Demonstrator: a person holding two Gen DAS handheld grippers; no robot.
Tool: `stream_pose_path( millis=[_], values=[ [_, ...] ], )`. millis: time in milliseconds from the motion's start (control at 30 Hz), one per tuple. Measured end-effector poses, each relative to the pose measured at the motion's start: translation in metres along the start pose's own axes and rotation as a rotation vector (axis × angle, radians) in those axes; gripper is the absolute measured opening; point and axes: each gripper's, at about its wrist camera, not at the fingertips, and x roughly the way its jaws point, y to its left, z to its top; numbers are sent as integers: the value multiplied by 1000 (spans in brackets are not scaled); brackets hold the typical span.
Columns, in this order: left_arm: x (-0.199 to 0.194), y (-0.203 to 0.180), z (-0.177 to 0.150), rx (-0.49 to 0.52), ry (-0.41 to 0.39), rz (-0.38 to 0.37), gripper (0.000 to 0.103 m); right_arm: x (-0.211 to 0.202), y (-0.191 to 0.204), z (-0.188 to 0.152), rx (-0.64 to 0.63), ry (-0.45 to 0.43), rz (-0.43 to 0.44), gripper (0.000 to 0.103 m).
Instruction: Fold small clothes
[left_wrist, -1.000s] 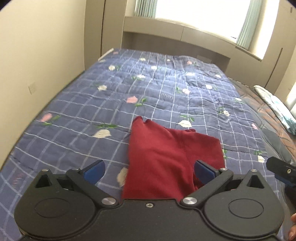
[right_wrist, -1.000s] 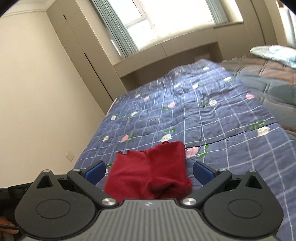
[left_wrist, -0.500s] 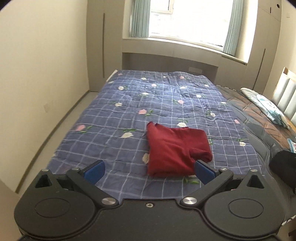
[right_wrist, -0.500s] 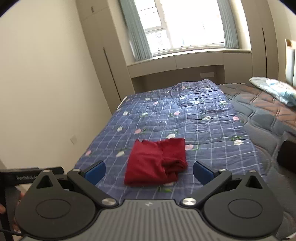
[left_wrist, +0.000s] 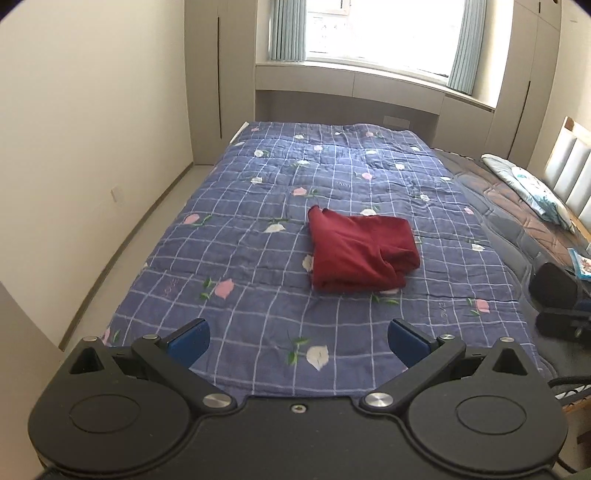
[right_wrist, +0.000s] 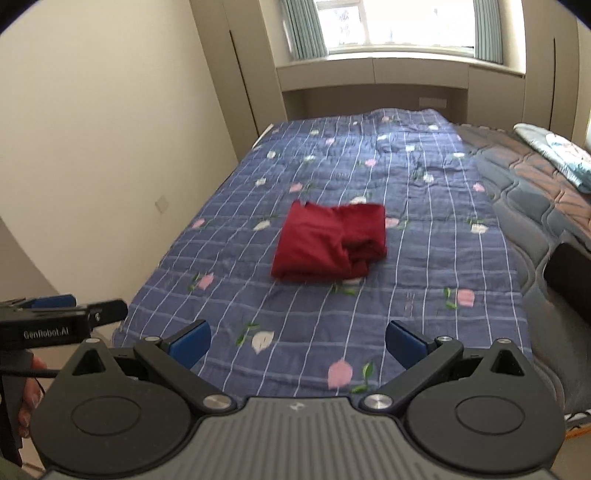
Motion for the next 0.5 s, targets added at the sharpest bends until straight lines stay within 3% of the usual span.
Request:
stream_pose_path(
  millis=[500],
  values=[
    [-16,-17,-5,20,-10,14,102,-16,-22,-8,62,-43,-7,103]
  ],
)
